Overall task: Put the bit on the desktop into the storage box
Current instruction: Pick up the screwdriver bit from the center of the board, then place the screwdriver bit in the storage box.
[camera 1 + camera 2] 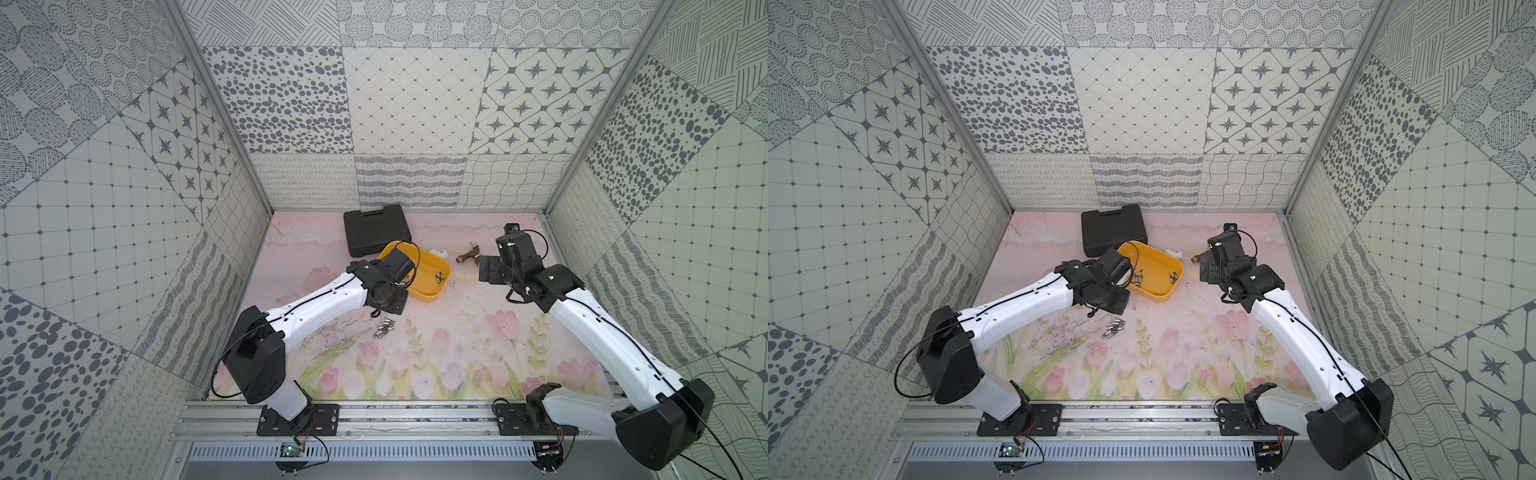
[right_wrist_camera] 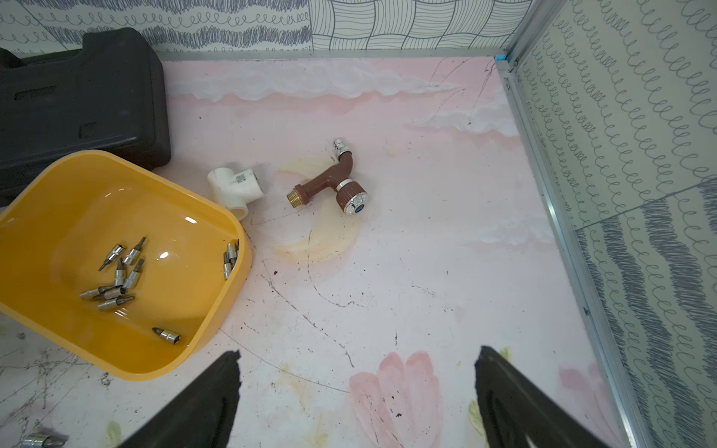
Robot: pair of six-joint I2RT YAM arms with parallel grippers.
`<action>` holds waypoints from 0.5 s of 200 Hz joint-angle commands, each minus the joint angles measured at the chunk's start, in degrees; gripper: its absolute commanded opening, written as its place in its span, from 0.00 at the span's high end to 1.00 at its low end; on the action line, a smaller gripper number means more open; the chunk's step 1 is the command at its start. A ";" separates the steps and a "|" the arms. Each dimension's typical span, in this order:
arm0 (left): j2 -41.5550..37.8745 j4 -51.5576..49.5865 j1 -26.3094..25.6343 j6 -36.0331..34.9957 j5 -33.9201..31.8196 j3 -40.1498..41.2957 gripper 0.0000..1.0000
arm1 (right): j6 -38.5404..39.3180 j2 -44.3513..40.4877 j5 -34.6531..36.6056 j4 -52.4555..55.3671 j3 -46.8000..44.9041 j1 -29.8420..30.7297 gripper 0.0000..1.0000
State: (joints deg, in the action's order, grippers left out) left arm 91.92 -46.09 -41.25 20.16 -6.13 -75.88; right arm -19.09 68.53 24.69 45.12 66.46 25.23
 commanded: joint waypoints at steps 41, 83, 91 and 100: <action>6.09 -1.54 5.34 -9.13 -0.05 -11.42 0.93 | -0.26 -1.94 0.17 -1.81 -1.20 -0.54 0.04; 12.67 -1.56 6.80 -11.25 0.10 -18.47 0.93 | -0.33 -3.11 0.01 -1.79 -1.76 -0.74 0.03; 14.20 -1.90 7.01 -11.54 0.32 -19.90 0.94 | -0.38 -3.31 0.01 -1.84 -1.85 -0.82 0.04; 15.86 -2.28 7.27 -11.87 0.46 -21.55 0.94 | -0.35 -3.51 -0.07 -1.82 -1.93 -0.85 0.03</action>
State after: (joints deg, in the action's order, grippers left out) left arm 102.80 -47.00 -35.09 12.73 -6.11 -92.01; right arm -19.09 66.76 24.67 45.10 65.36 24.77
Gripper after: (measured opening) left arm 0.142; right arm 0.966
